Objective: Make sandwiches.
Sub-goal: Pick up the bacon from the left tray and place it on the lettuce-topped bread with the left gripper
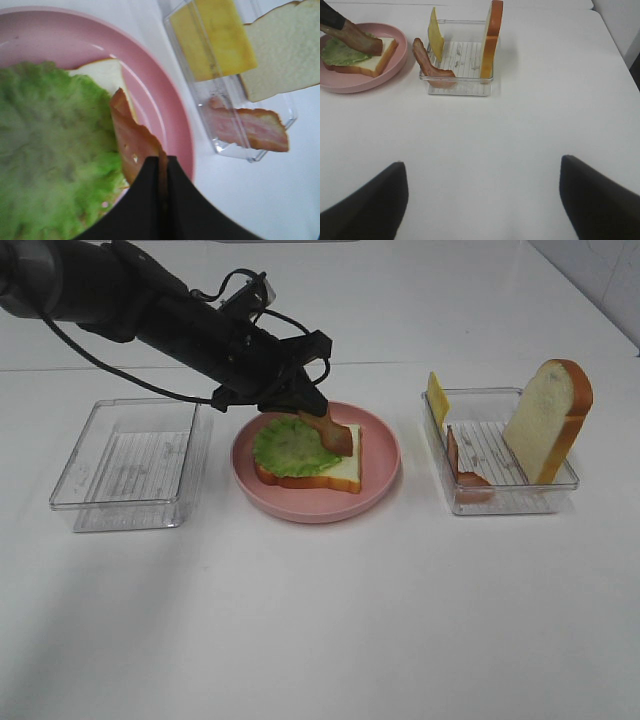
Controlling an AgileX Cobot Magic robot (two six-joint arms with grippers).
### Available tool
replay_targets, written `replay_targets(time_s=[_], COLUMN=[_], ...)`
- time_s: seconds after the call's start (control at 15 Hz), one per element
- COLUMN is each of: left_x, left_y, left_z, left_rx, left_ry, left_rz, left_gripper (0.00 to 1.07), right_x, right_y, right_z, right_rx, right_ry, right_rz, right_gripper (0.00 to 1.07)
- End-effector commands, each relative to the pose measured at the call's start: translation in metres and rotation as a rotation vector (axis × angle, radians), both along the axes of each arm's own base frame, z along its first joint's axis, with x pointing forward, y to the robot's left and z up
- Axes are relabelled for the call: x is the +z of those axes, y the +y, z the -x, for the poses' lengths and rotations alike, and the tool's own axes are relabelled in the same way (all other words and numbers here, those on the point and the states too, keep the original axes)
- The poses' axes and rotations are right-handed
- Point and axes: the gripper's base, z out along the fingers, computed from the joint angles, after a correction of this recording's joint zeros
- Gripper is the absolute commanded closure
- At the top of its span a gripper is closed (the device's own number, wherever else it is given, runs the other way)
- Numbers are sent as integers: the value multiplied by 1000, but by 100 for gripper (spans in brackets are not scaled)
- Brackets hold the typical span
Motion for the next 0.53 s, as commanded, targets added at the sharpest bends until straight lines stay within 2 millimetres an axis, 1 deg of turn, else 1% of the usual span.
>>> replay_targets(time_s=[0.07, 0.13, 0.2, 0.27, 0.33, 0.4, 0.53], left_x=[-3, -5, -6, -2, 4, 11, 30], left_y=[7, 9, 11, 13, 15, 16, 20], left_z=[-3, -4, -5, -5, -5, -5, 0], left_rx=[36, 47, 60, 67, 65, 55, 16], left_ry=[9, 1, -6, -14, -38, -59, -102], left_rz=[-75, -113, -136, -155, -171, -183, -224], left_gripper=[98, 83, 65, 44, 31, 24, 24], right_x=[1, 1, 1, 1, 1, 1, 1], right_y=[0, 0, 0, 0, 0, 0, 0], right_z=[1, 1, 1, 1, 1, 1, 1], right_rx=[6, 6, 6, 6, 6, 6, 6], right_ry=[-26, -26, -26, -26, -26, -26, -26], right_rz=[4, 4, 4, 4, 4, 4, 4], right_gripper=[29, 29, 29, 29, 29, 29, 29])
